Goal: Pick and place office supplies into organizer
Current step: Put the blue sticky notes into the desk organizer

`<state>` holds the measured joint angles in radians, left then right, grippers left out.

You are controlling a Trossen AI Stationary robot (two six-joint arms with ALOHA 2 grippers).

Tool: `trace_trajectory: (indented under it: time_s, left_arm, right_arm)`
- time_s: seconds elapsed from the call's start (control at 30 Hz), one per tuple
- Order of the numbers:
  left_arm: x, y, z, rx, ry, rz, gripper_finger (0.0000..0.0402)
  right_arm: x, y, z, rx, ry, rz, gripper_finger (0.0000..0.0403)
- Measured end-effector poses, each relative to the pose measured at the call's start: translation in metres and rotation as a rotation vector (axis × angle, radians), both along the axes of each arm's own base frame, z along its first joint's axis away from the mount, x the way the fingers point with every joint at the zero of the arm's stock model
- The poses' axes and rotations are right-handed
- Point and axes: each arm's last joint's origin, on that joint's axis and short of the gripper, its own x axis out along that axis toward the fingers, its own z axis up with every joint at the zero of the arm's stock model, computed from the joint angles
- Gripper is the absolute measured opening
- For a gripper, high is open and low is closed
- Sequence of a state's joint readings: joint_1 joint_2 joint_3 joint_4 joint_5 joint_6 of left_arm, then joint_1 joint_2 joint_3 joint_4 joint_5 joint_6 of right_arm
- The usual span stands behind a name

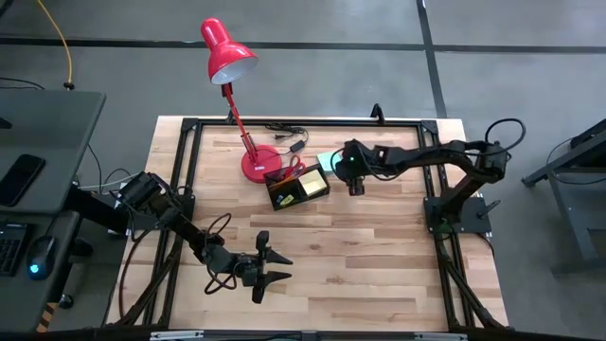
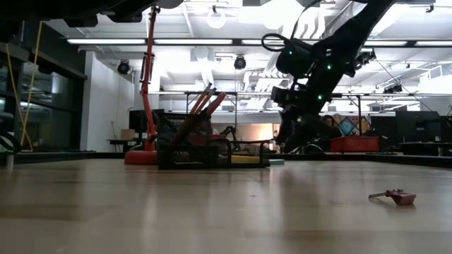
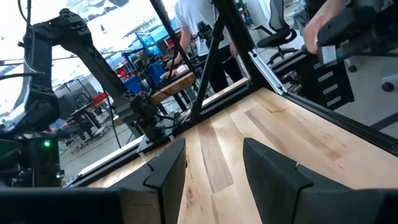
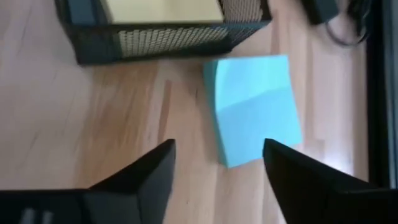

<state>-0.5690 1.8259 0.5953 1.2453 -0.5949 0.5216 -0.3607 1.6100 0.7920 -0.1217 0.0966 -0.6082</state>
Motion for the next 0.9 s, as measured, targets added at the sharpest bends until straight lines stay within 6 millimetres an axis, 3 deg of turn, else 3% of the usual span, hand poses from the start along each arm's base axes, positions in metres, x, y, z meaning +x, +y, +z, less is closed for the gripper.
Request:
trace_trajectory:
  time_s: [0.17,0.53,0.9]
  left_arm:
    - [0.000,0.000,0.000,0.021,0.000,0.000,0.0152]
    - [0.000,0.000,0.001,0.020,-0.005,0.000,0.0152]
    - [0.000,0.000,0.001,0.020,-0.006,-0.002,0.0152]
  right_arm:
    - [0.003,-0.003,0.000,-0.030,-0.110,0.030,0.0255]
    - [0.008,-0.011,-0.030,-0.040,-0.044,-0.011,0.0246]
    - [0.010,-0.027,-0.036,-0.074,-0.032,-0.022,0.0245]
